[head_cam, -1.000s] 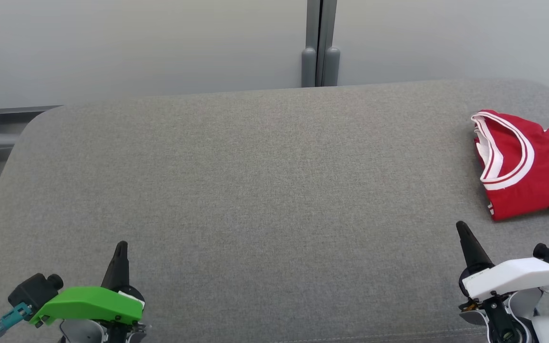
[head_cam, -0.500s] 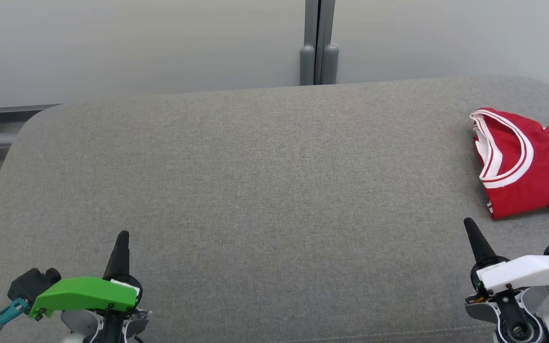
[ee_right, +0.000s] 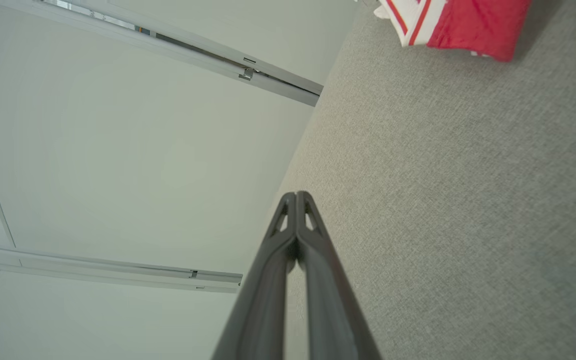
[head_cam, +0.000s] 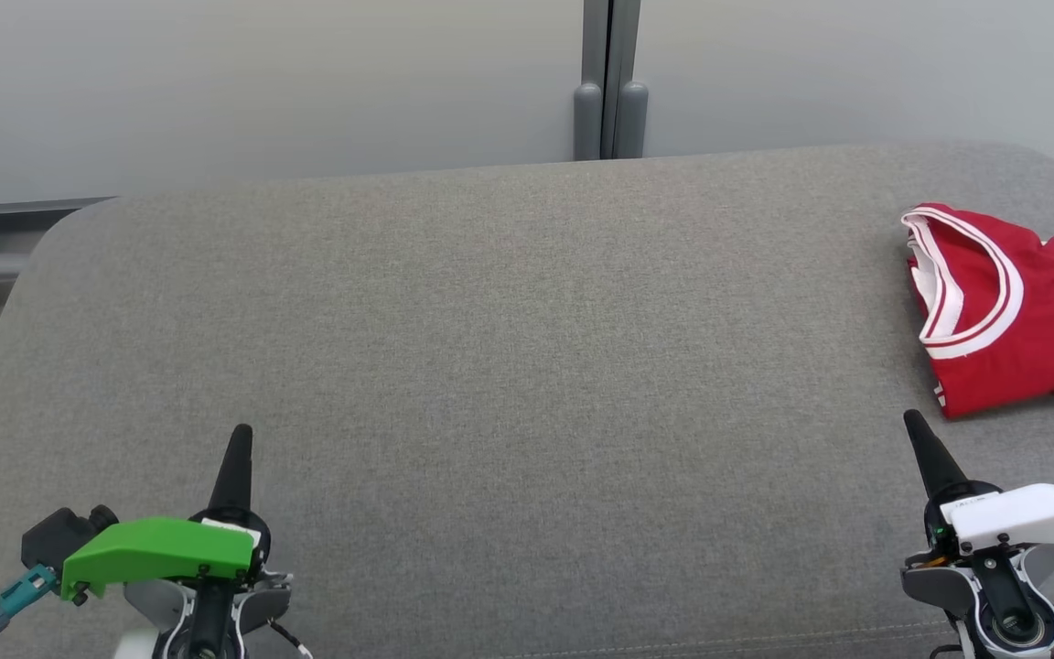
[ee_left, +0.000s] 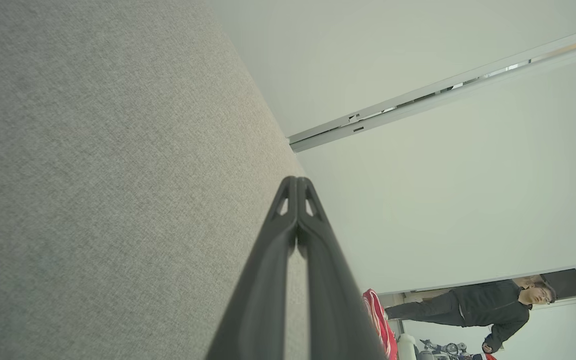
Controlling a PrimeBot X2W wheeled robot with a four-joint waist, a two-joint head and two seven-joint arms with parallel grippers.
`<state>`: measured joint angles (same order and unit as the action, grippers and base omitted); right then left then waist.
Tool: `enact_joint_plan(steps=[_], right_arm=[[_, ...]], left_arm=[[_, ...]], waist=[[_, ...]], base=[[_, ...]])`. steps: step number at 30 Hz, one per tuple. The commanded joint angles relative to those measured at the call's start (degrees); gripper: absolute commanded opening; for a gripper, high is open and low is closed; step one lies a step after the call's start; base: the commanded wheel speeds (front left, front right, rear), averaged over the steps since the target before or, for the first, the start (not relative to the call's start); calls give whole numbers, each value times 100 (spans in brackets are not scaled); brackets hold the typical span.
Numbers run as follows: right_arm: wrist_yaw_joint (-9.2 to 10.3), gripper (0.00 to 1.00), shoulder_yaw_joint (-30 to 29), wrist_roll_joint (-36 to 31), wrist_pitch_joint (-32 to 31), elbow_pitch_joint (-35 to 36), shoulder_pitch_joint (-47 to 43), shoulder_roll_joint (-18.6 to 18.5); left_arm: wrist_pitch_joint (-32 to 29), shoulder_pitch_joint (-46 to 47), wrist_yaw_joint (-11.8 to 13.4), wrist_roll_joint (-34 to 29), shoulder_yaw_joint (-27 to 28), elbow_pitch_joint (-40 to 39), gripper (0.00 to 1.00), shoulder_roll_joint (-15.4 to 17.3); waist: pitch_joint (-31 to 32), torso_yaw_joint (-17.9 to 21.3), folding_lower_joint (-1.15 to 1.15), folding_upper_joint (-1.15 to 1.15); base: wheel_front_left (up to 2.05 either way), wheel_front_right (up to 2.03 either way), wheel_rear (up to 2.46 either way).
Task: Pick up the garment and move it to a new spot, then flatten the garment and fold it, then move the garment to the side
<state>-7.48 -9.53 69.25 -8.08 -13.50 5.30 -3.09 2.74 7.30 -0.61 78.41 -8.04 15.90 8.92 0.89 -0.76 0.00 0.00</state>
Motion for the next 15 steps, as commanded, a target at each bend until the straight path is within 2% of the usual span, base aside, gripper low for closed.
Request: enact_joint_plan(steps=[1, 15], right_arm=[[-2, 0, -44, 135, -41, 10, 139, -47], [-2, 0, -210, 800, -144, -115, 236, -50]], left_arm=[[-26, 167, -62, 81, 63, 1, 0, -17], [-147, 319, -275, 552, 245, 160, 0, -208]], waist=[[-3, 2, 0, 0], [-33, 23, 0, 0]], base=[[0, 0, 0], [0, 0, 0]])
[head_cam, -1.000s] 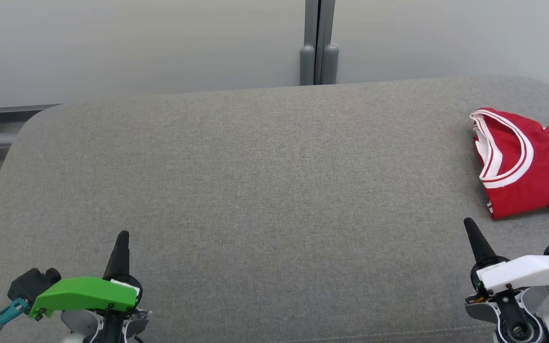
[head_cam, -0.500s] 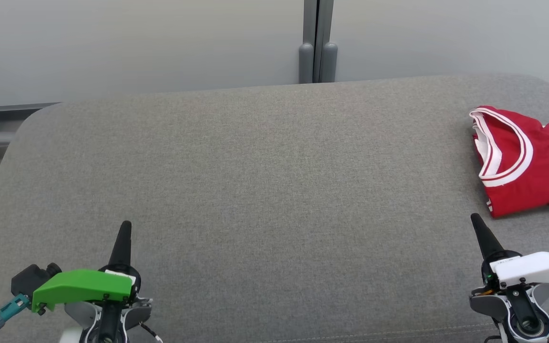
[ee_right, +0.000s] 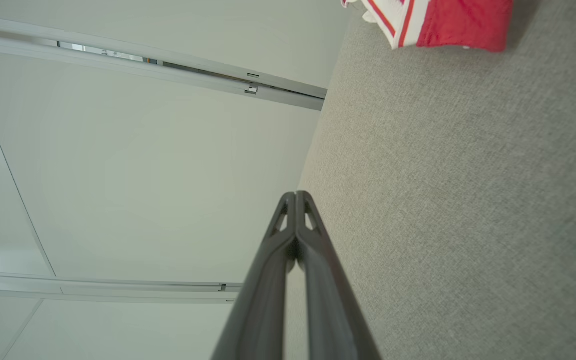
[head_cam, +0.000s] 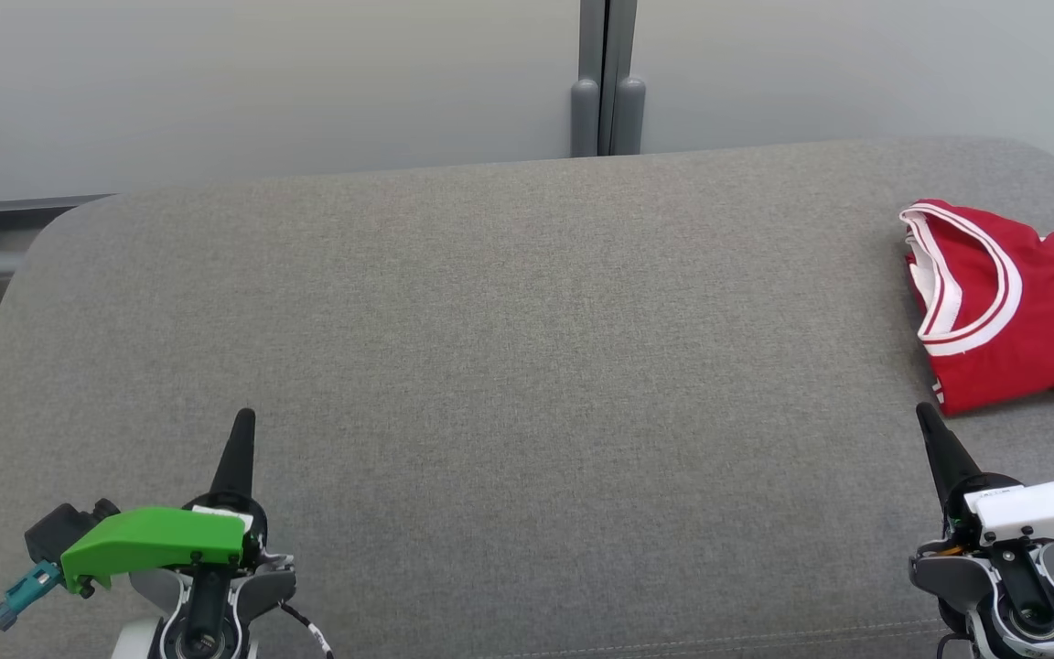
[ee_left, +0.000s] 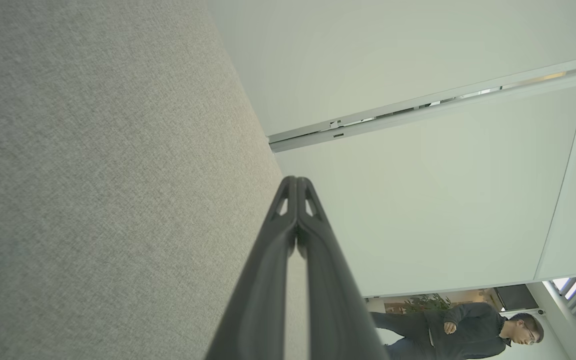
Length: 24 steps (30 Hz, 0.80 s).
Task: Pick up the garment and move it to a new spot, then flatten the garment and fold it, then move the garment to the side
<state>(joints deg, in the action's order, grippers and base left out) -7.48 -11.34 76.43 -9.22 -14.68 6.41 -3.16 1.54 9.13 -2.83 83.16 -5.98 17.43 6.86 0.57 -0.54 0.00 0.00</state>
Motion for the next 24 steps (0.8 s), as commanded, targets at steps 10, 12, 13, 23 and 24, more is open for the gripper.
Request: enact_joint_plan(steps=[10, 12, 13, 23, 24], right_arm=[[-2, 0, -140, 515, -93, -78, 173, -43], [-2, 0, -162, 603, -108, -93, 189, -42], [-2, 0, -173, 643, -118, -99, 198, -43], [-2, 0, -267, 1028, -177, -175, 252, -41], [-2, 0, -278, 1058, -183, -183, 255, -41]], left_arm=[[-97, 234, -191, 373, 163, 101, 0, -134], [-112, 262, -218, 433, 183, 119, 0, -155], [-122, 272, -225, 464, 193, 130, 0, -165], [-195, 351, -350, 727, 306, 226, 0, -280], [-194, 361, -353, 759, 316, 237, 0, -292]], waist=[[-23, 16, 0, 0], [-27, 19, 0, 0], [-29, 20, 0, 0], [-51, 35, 0, 0], [-53, 37, 0, 0]], base=[[0, 0, 0], [0, 0, 0], [0, 0, 0], [0, 0, 0], [0, 0, 0]])
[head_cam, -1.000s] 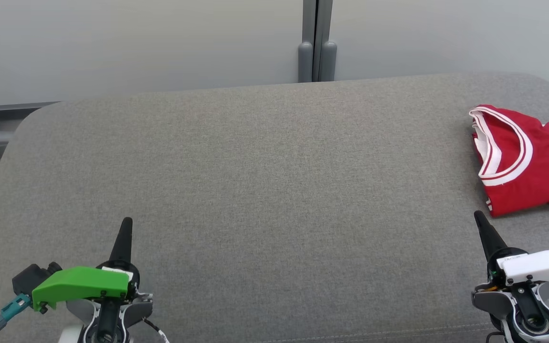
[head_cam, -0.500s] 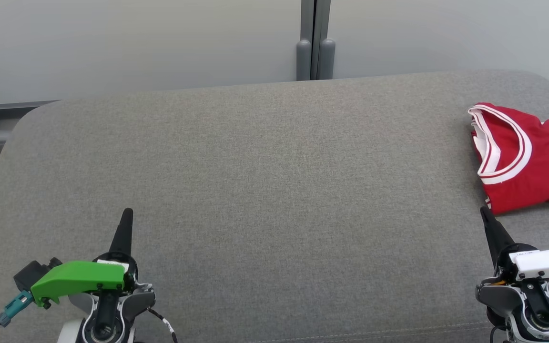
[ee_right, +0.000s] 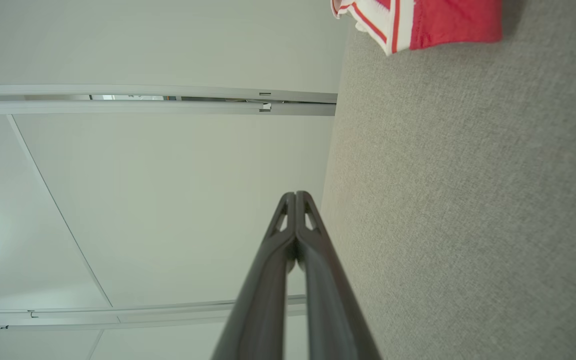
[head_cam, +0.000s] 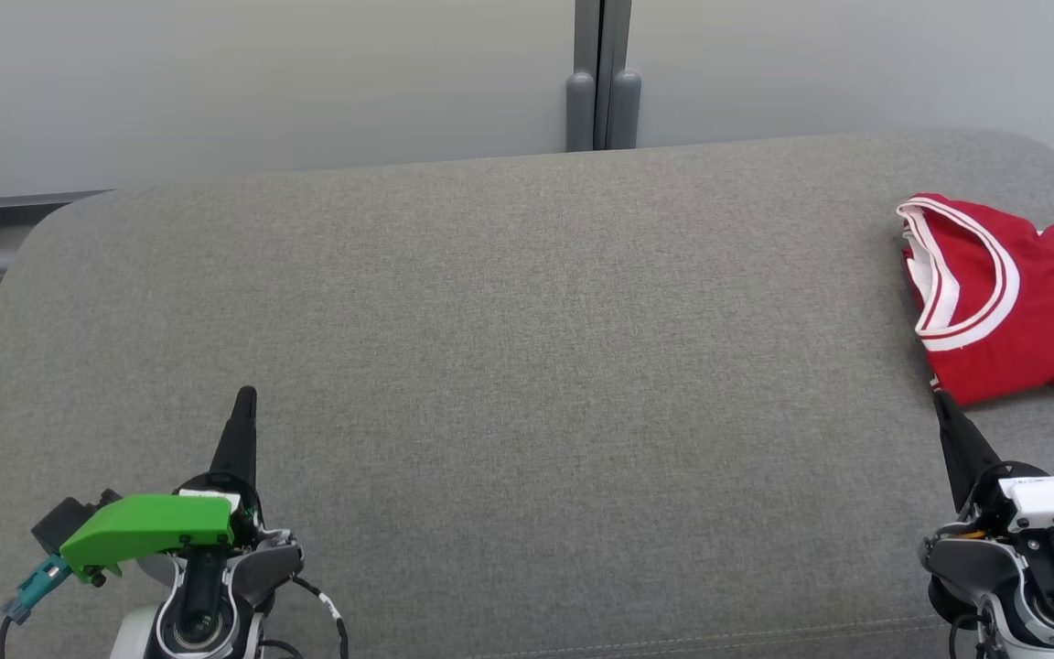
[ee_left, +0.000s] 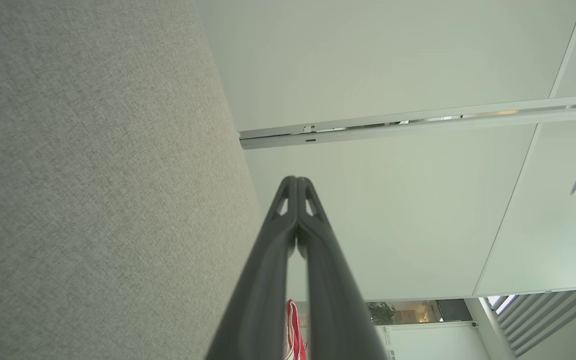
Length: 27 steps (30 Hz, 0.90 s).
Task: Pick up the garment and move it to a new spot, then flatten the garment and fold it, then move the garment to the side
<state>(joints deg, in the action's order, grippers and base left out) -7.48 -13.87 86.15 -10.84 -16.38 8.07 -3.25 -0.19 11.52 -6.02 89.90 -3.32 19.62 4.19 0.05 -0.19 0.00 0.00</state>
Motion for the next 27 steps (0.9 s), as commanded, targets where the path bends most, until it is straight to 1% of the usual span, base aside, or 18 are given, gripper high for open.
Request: enact_joint_plan(steps=[1, 13, 27], right_arm=[[-2, 0, -44, 161, -33, -30, 87, -32], [-2, 0, -143, 538, -101, -100, 151, -30], [-2, 0, -145, 505, -107, -97, 146, -21]], left_arm=[[-27, 144, -68, 137, 69, 31, 0, -50], [-102, 226, -185, 393, 171, 121, 0, -154], [-96, 210, -172, 389, 164, 118, 0, -146]], waist=[[-6, 4, 0, 0], [-30, 21, 0, 0], [-30, 21, 0, 0]], base=[[0, 0, 0], [0, 0, 0], [0, 0, 0]])
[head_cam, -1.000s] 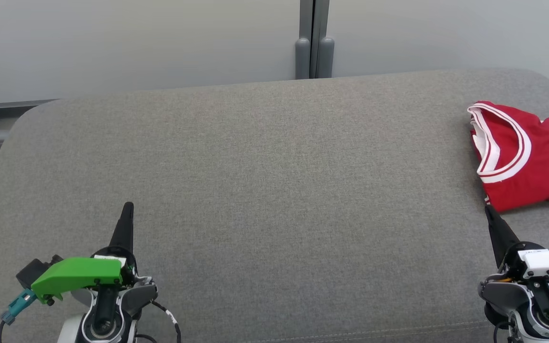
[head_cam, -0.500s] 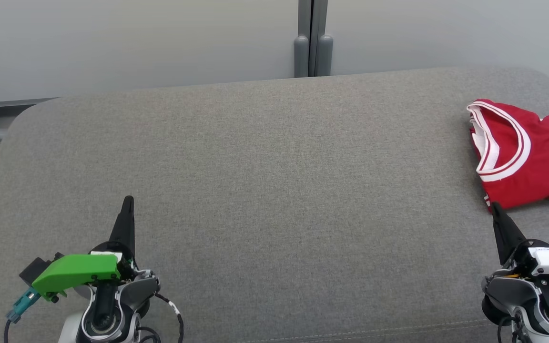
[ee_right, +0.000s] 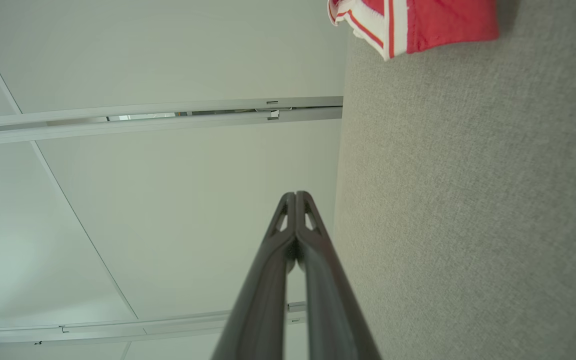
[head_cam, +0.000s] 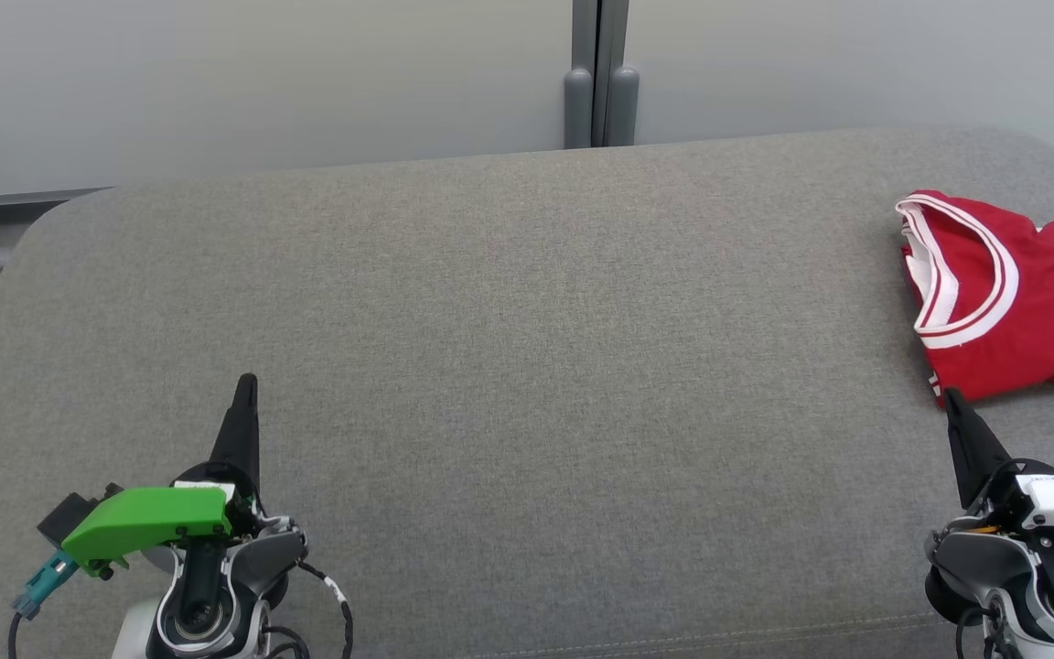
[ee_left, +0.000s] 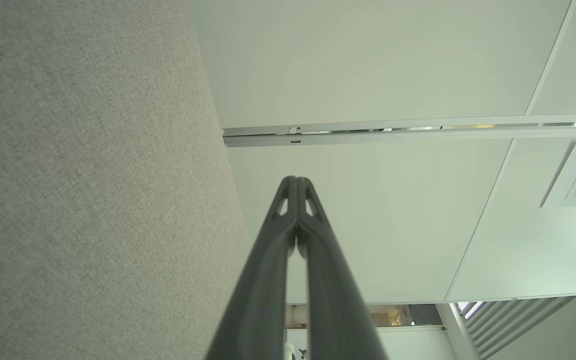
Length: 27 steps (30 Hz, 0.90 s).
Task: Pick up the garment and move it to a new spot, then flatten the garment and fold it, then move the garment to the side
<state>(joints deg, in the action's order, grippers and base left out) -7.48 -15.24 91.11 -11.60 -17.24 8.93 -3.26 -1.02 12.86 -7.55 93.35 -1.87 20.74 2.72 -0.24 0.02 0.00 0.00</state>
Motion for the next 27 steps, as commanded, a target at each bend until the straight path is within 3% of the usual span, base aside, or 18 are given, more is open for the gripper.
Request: enact_joint_plan(steps=[1, 27], right_arm=[[-2, 0, -8, 8, -32, -10, 60, -19], [-2, 0, -22, -10, -35, -10, 64, -8]], left_arm=[[-13, 75, -19, 44, 19, 5, 0, 1], [-12, 74, -19, 46, 18, 4, 0, 2]], waist=[[0, 0, 0, 0], [0, 0, 0, 0]], base=[[0, 0, 0], [0, 0, 0]])
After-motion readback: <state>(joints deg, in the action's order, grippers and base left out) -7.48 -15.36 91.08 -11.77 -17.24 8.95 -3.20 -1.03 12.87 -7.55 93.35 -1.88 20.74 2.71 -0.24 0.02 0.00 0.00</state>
